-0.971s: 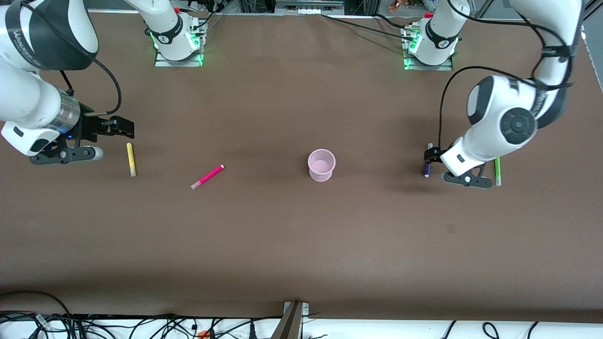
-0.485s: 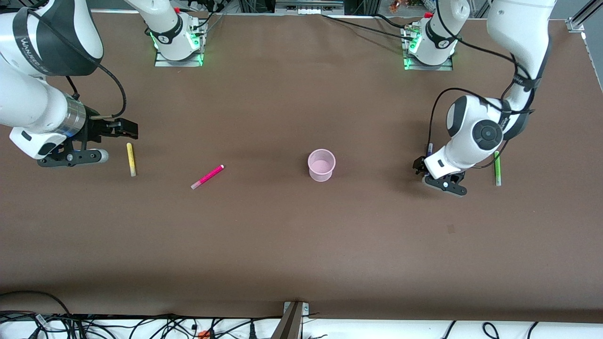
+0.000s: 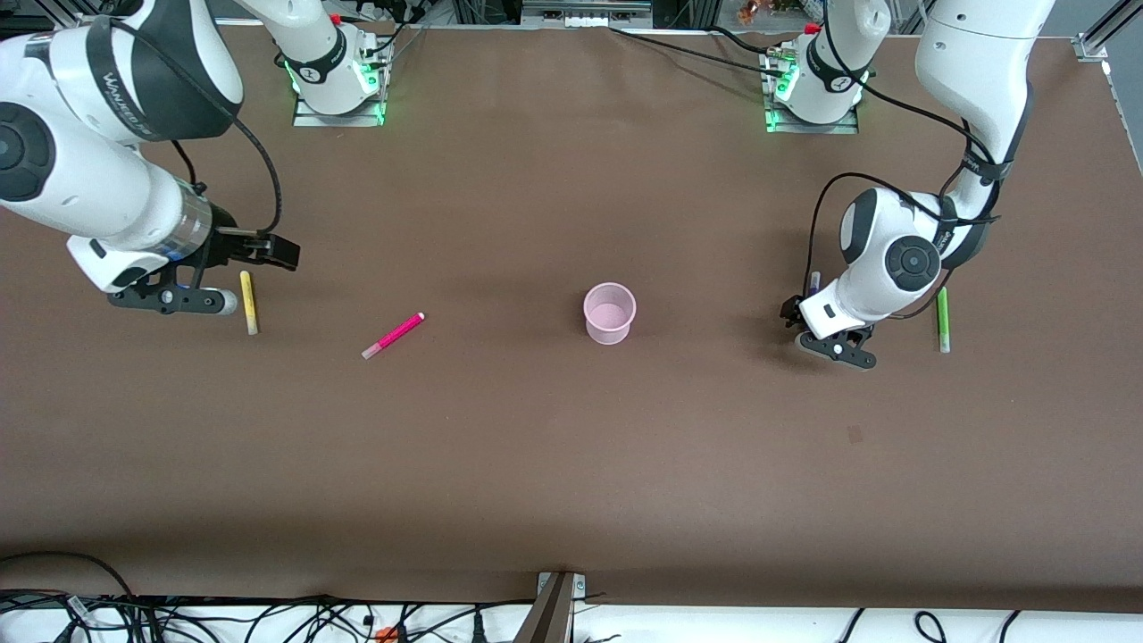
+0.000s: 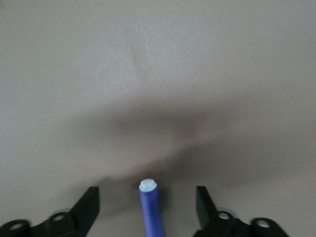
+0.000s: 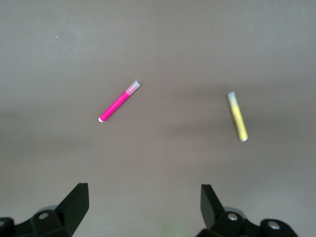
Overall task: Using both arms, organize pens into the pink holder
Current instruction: 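Grasp the purple marker with the left gripper while the right gripper descends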
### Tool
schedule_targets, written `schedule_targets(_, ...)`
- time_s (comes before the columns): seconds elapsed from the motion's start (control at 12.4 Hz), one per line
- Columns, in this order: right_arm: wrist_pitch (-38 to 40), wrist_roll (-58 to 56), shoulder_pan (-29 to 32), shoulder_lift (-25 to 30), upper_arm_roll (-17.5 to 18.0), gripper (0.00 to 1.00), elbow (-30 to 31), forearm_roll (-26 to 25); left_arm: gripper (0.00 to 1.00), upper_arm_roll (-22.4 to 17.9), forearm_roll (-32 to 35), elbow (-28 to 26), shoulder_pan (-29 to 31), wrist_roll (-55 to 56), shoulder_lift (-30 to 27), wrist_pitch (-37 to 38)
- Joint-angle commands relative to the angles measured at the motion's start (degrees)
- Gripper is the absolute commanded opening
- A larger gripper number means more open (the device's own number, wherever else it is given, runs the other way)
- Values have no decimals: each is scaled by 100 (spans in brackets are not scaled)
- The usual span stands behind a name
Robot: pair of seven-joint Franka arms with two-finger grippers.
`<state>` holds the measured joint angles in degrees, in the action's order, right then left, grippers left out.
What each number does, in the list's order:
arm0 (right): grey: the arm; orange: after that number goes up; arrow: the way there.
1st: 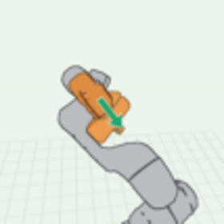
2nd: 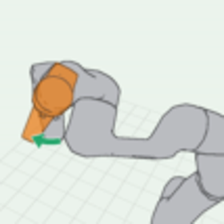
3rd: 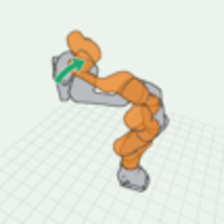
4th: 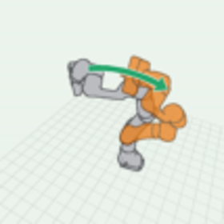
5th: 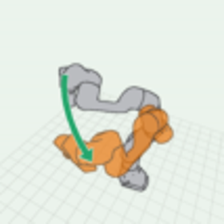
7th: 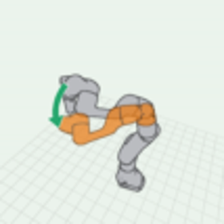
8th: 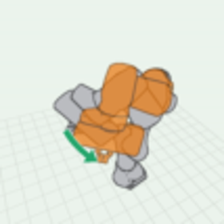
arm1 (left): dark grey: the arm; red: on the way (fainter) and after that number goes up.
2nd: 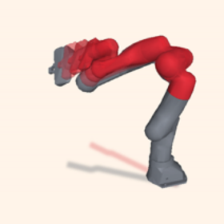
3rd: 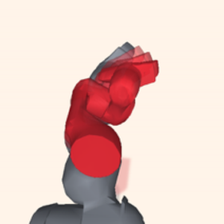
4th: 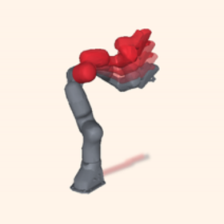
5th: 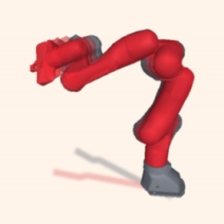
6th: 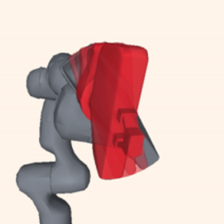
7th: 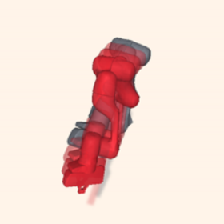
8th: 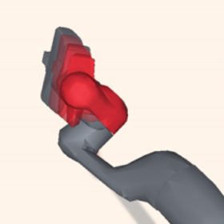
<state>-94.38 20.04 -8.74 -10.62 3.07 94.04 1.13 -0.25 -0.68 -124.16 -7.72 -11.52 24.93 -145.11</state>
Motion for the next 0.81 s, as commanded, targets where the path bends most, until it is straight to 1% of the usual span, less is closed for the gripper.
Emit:
schedule_targets(0.0,-605,911,3,95,36,100,622,377,38,-1,-81,-126,52,-175,-76,-18)
schedule_targets(0.08,-912,1254,-40,43,44,100,868,492,32,8,-82,-126,43,-166,-41,0)
schedule_targets(0.16,-1202,1640,-162,-88,44,100,992,580,30,8,-82,-118,43,-166,46,-9)
schedule_targets(0.24,-1466,2122,-242,-350,44,100,1002,668,27,8,-82,-109,43,-166,73,-9)
schedule_targets(0.32,-1791,2580,-356,-631,44,100,1002,773,21,8,-82,-109,43,-166,82,-9)
schedule_targets(0.4,-2081,2906,-461,-843,44,100,994,853,9,8,-82,-109,43,-166,82,-9)
schedule_targets(0.49,-2310,3136,-541,-1054,44,100,994,862,0,8,-82,-91,43,-166,82,0)
schedule_targets(0.65,-2837,3593,-699,-1511,44,99,994,862,0,8,-82,-74,43,-157,4,26)
schedule_targets(0.73,-3119,3830,-822,-1731,44,99,994,862,0,8,-82,-56,43,-157,-162,122)
